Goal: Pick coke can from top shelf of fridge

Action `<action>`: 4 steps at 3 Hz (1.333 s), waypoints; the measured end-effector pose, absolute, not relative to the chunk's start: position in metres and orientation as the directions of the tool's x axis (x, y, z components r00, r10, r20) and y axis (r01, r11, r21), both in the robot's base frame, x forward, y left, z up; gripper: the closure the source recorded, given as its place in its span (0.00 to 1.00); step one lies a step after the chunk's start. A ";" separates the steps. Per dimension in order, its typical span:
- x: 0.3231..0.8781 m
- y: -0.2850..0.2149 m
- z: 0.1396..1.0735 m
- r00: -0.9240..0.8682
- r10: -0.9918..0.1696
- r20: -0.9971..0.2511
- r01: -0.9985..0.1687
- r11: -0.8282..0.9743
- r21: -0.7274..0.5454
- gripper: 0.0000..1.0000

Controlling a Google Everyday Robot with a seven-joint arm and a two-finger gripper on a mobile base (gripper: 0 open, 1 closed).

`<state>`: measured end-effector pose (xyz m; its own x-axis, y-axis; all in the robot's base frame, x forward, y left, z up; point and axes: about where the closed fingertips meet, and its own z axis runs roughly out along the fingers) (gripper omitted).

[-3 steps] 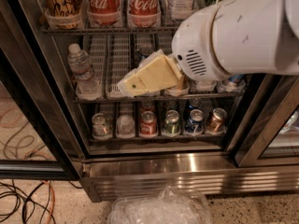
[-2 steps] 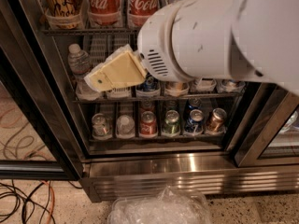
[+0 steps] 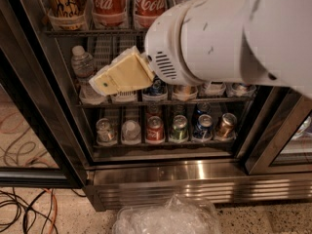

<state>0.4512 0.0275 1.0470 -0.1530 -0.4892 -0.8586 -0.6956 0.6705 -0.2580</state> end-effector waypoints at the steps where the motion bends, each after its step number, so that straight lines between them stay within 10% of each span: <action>1: 0.451 0.027 1.047 -0.153 -0.489 -0.859 -0.696 0.670 -0.258 0.00; 4: 0.497 0.011 1.098 -0.023 -0.395 -0.918 -0.489 0.806 -0.334 0.00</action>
Offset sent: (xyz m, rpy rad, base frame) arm 0.1061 -0.0244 0.0208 0.0321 -0.2309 -0.2424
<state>0.4971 0.0111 1.0983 -0.0235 -0.3954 -0.9182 -0.4889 0.8056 -0.3345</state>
